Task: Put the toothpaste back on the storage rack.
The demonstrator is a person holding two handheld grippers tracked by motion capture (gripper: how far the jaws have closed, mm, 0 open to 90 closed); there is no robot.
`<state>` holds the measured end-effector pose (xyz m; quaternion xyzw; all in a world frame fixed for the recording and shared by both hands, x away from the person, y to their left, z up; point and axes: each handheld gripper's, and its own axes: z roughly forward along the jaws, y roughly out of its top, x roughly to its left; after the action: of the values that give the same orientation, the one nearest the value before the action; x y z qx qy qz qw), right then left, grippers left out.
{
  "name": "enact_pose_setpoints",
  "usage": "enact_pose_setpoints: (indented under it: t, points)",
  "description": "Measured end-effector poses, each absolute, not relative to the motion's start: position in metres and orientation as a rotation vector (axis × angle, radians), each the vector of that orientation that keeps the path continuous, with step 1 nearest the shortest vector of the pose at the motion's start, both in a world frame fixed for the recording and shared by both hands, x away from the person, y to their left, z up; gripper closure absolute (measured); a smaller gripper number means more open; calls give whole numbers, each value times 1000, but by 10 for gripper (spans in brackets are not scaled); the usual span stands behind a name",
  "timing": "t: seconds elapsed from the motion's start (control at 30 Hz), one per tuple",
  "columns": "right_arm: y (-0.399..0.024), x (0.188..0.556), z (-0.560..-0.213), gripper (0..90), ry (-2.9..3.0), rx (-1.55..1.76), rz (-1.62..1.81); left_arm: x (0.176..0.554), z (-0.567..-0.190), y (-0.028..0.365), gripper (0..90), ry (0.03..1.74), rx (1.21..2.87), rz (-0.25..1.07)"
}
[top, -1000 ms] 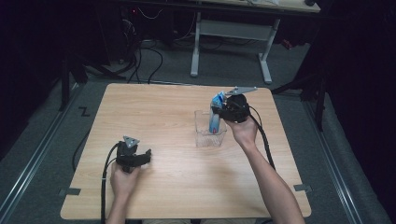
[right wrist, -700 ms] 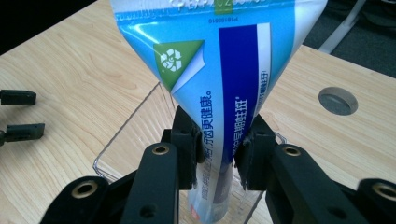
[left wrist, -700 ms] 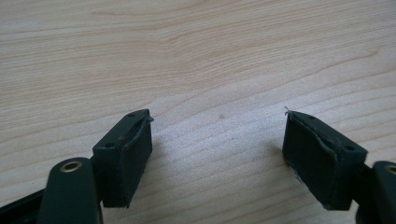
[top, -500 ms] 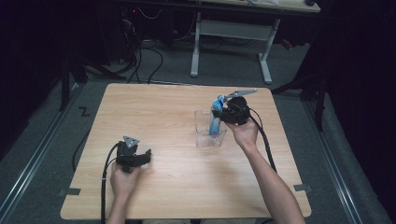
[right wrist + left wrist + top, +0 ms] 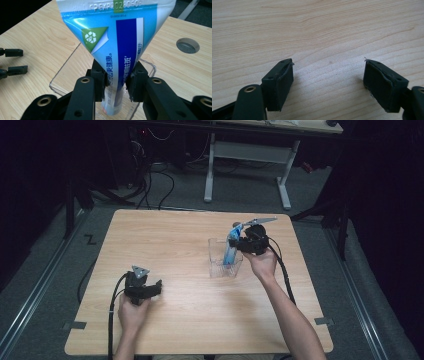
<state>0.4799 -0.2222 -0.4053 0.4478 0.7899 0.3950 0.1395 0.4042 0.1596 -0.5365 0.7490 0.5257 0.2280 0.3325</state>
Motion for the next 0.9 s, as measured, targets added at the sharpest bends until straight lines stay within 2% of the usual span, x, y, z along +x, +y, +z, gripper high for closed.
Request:
enact_pose_setpoints:
  t: [0.7, 0.9]
  points:
    - [-238, 480, -408, 652, 2190, 1325, 1095, 404, -536, 159, 244, 1375, 1956, 594]
    - [-241, 477, -407, 580, 2176, 1322, 1087, 404, -536, 159, 244, 1375, 1957, 594]
